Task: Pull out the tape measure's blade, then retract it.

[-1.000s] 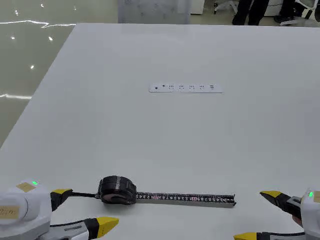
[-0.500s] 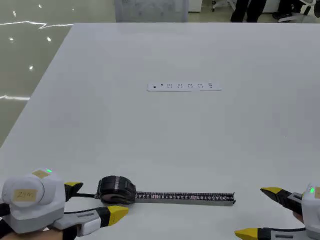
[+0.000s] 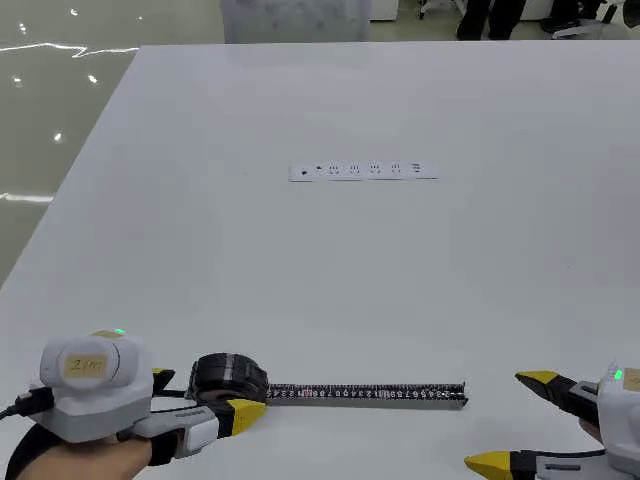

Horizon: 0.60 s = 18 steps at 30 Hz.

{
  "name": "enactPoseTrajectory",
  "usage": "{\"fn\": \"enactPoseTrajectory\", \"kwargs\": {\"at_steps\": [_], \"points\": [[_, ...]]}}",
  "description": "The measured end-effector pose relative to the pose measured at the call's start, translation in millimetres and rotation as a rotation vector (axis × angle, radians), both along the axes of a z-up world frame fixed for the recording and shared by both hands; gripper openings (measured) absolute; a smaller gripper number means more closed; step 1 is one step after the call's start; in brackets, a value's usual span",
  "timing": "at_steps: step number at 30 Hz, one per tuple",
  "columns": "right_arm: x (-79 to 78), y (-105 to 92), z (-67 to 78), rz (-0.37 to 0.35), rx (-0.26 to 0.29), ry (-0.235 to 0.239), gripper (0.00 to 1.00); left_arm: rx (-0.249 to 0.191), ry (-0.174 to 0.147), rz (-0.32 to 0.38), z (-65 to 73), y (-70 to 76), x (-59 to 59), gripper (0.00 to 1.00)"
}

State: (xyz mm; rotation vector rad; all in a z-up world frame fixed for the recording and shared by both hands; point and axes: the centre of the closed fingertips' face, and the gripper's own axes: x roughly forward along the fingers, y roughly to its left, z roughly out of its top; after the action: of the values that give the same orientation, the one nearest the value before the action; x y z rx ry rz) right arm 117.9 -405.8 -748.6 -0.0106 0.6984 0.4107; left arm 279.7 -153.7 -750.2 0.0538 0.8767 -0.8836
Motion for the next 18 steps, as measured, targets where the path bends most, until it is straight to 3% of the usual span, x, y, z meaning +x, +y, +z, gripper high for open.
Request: {"fn": "enactPoseTrajectory", "kwargs": {"at_steps": [11,12,18], "points": [[3.9,-1.4,1.9,-0.003,0.012,-0.011,0.79,0.019,0.020,0.026,-11.7,-9.2,0.1,0.78],[4.0,-1.0,2.1,-0.001,0.013,-0.011,0.79,0.036,0.018,0.023,-13.8,-8.9,-0.1,0.77],[4.2,-2.3,1.8,0.000,0.013,-0.010,0.79,0.015,0.035,0.080,-15.4,-11.3,3.0,0.77]]}}
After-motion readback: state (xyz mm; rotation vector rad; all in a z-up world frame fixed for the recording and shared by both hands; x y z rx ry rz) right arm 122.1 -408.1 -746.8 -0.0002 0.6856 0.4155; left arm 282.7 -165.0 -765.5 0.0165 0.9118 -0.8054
